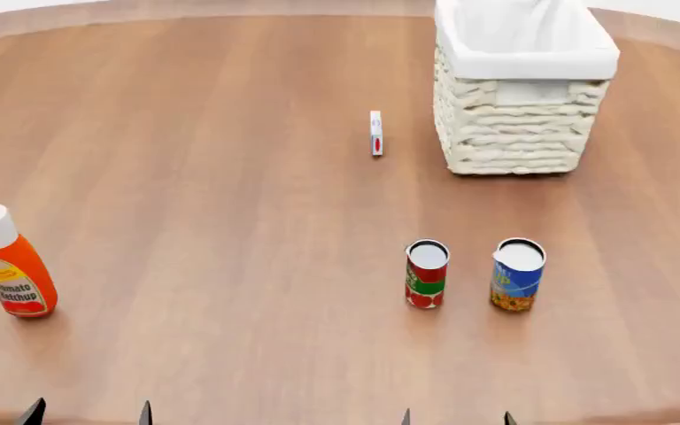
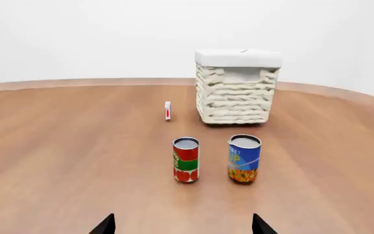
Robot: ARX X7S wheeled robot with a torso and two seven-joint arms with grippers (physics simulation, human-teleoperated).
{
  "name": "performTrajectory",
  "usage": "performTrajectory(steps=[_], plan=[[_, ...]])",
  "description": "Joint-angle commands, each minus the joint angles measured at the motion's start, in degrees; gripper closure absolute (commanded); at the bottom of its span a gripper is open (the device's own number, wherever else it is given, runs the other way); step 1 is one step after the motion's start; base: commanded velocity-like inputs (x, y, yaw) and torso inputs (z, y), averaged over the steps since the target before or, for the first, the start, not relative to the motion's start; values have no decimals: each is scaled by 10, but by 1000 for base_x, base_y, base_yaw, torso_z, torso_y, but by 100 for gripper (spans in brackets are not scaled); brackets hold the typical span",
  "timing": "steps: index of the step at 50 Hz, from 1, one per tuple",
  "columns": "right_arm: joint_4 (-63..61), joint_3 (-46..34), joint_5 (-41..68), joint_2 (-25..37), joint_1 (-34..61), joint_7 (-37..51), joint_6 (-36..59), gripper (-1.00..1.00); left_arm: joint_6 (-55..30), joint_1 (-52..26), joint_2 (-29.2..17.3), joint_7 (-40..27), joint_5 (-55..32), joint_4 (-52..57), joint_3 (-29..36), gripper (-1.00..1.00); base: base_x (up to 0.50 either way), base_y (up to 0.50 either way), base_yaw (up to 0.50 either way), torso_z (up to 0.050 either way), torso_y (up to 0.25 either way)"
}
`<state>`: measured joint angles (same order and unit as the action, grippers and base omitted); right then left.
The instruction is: Pick up the ketchup, and put it in the basket.
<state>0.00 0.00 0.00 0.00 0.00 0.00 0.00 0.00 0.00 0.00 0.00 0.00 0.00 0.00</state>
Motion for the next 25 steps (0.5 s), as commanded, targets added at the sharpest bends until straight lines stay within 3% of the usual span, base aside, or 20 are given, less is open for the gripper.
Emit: performTrajectory(steps=[1,16,25], plan=[[-5,-16,7,7,-4,13,-6,-100,4,1,-9,-9,-17,6,4,-100,0,0,0,0,0],[-16,-47,23,31,-7,48,2,-100,16,-3,-35,-43,-15,-6,35,-100,0,0,0,0,0],[-24,-64,12,41,-11,63,-5,-100,8,-3,-43,-29,-64,10,30,-100,0,0,0,0,0]])
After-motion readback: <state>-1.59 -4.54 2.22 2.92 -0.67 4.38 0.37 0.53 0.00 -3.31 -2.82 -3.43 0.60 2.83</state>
